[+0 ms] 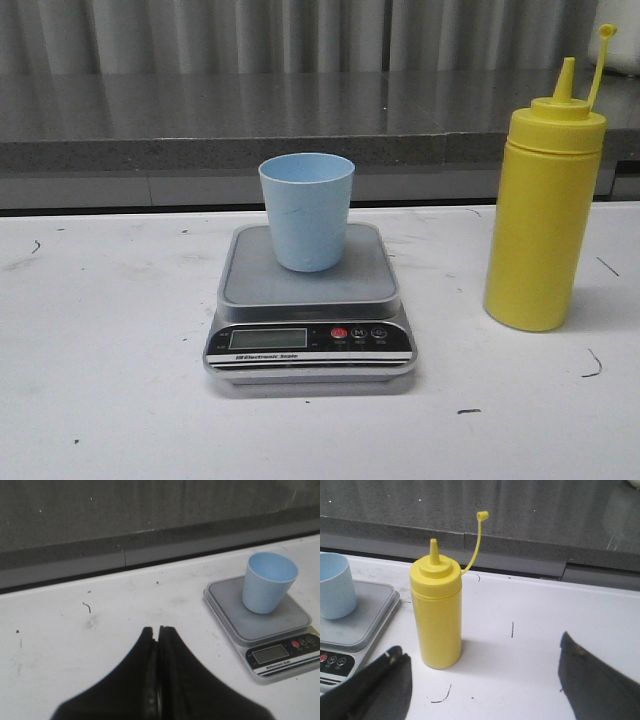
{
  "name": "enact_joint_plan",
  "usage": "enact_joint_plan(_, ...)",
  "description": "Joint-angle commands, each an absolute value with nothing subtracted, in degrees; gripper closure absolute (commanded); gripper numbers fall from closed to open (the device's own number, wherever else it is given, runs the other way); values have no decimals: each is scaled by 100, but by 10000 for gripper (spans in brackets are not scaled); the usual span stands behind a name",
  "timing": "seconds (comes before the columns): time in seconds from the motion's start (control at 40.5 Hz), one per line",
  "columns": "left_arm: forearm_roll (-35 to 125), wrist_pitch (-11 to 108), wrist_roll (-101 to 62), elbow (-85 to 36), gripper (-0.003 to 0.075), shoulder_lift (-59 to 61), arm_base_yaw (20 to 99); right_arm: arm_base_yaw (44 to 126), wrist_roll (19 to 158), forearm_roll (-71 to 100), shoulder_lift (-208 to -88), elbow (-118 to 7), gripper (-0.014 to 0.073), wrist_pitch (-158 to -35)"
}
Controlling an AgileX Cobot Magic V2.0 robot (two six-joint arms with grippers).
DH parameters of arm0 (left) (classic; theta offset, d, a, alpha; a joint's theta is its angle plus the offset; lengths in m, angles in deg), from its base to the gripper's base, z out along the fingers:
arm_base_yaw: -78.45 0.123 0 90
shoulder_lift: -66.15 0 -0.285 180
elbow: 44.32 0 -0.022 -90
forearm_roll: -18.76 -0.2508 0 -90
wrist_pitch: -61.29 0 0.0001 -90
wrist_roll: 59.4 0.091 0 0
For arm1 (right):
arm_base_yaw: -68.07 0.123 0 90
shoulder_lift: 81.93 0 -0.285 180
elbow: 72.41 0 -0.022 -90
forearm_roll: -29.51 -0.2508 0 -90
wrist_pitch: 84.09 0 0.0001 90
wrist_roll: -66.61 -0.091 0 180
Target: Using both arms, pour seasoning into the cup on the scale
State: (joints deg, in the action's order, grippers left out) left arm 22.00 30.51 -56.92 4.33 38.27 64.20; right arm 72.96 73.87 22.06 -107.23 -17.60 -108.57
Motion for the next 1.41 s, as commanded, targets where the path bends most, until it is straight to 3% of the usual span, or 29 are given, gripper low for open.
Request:
enact_joint_plan(0.0, 2330, 3755, -5745, 655, 740, 4453, 6431, 7302, 7422, 2171, -10822, -1954, -21, -10433)
enact_joint_plan(0.272, 2435, 3898, -5745, 1183, 740, 5889, 6431, 7302, 7422, 2171, -10822, -1954, -21, -10409)
enact_joint_plan(0.444, 2435, 3912, -5745, 1183, 740, 5944, 6431, 7302, 7422, 2114, -10822, -1954, -21, -10250)
enact_joint_plan(0.593, 2435, 3912, -5745, 1183, 740, 5944, 6431, 7302, 7422, 2114, -11016, -1954, -21, -9352)
enact_joint_plan(0.79, 2435, 3912, -5745, 1183, 740, 5944, 6431, 7302, 7422, 2114, -12112, -1954, -21, -8028)
enact_joint_plan(0.988, 2435, 3912, -5745, 1183, 740, 5944, 6431, 7339, 7417, 2114, -13348, -1954, -21, -7674)
enact_joint_plan(1.383, 2435, 3912, -5745, 1183, 740, 5944, 6431, 8190, 7374, 2064, -15035, -1729, -21, -6710)
